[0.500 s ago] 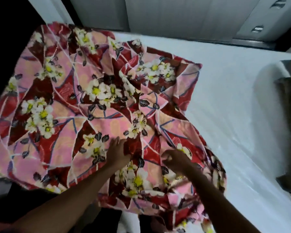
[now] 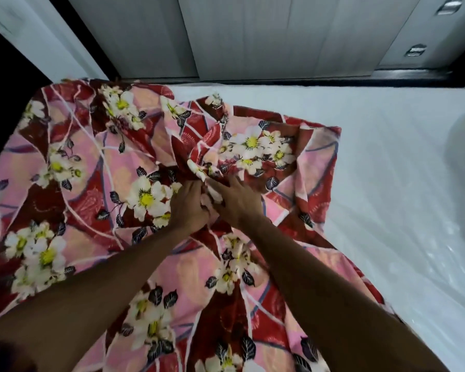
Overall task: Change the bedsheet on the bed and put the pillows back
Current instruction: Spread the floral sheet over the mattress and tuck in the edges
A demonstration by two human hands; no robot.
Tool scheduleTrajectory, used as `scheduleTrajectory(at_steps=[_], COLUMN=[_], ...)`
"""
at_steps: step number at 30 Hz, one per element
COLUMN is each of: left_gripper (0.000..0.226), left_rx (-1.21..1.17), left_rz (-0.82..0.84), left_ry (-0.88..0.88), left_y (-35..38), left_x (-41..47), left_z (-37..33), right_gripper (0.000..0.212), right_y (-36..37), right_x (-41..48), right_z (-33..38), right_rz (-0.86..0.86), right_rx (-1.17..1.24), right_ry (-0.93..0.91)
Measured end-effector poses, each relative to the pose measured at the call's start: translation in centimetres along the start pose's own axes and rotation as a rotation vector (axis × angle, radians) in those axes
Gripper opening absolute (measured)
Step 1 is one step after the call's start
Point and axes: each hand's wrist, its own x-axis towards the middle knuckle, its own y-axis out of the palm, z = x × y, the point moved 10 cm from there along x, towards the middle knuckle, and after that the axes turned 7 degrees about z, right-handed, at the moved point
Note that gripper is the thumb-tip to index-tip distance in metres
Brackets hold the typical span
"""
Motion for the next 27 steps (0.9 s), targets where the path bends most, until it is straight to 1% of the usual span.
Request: scheduleTrajectory(at_steps=[2,4,5,7,10,11,12,13,14,15,17,19,20,22,24,25,26,27], left_gripper=[0.063,0.076,0.084,0.097,0.105,0.104,0.102,0.099,0.094,0.088,0.077,0.074,0.074,0.080,0.084,0.085,0.085,0.084], left_rx=[-0.016,-0.032,-0.021,0.033,0.223,0.241,0.237,0.226,0.218,0.214,0.212,0.242,0.257,0.249,0.238,0.252,0.283,0.321], left_rz=[-0.008,-0.009,0.023,0.116,0.199,0.212,0.223,0.245,0.265,0.272,0.254,0.248,0.268,0.354,0.423,0.427,0.404,0.369], left_ry=[-0.003,0.007,0.008,0.018,0.105,0.114,0.113,0.105,0.104,0.122,0.194,0.252,0.265,0.240,0.185,0.174,0.181,0.194], left_y=[-0.4,-0.5,-0.2,0.4,1.0,0.9,0.8,1.0,1.2,1.4,1.9,2.8,3.5,5.6,7.2,7.7,7.8,8.0], left_x=[2.6,4.8,5.7,7.0,8.1,8.6,9.1,9.6,10.2,10.6,11.3,11.8,12.1,12.6,13.1,13.4,13.7,14.2], left_z=[0.2,0.3,0.4,0.1,-1.2,-1.5,-1.9,-1.9,-2.3,-2.9,-5.0,-7.0,-7.9,-8.7,-9.0,-9.1,-9.4,-9.6], right_gripper=[0.047,0.043,0.041,0.037,0.033,0.037,0.043,0.047,0.047,0.046,0.041,0.038,0.039,0.048,0.067,0.075,0.079,0.076], right_y=[-0.8,-2.6,-4.1,-7.9,-12.7,-13.4,-13.3,-13.1,-12.8,-12.4,-11.2,-10.2,-9.8,-8.5,-7.3,-6.7,-6.0,-5.3], right_x=[2.7,4.1,4.2,2.8,-4.4,-7.0,-8.9,-10.4,-10.7,-10.2,-8.1,-6.1,-5.1,-3.2,-0.5,1.0,2.5,4.0], right_z=[-1.1,-5.8,-9.0,-16.4,-26.7,-29.3,-31.3,-32.3,-32.8,-32.2,-28.3,-23.4,-21.4,-19.1,-17.7,-17.1,-16.6,-16.7], right_rz=[0.005,-0.024,-0.076,-0.296,-0.795,-0.916,-0.966,-0.940,-0.844,-0.735,-0.548,-0.447,-0.410,-0.316,-0.173,-0.097,-0.027,0.025], right_rx=[0.050,0.147,0.201,0.316,0.601,0.695,0.761,0.761,0.679,0.572,0.358,0.168,0.106,0.020,-0.071,-0.102,-0.126,-0.144], right_ry=[-0.021,0.075,0.154,0.372,0.744,0.847,0.932,0.995,1.011,0.940,0.660,0.377,0.294,0.246,0.229,0.218,0.210,0.202])
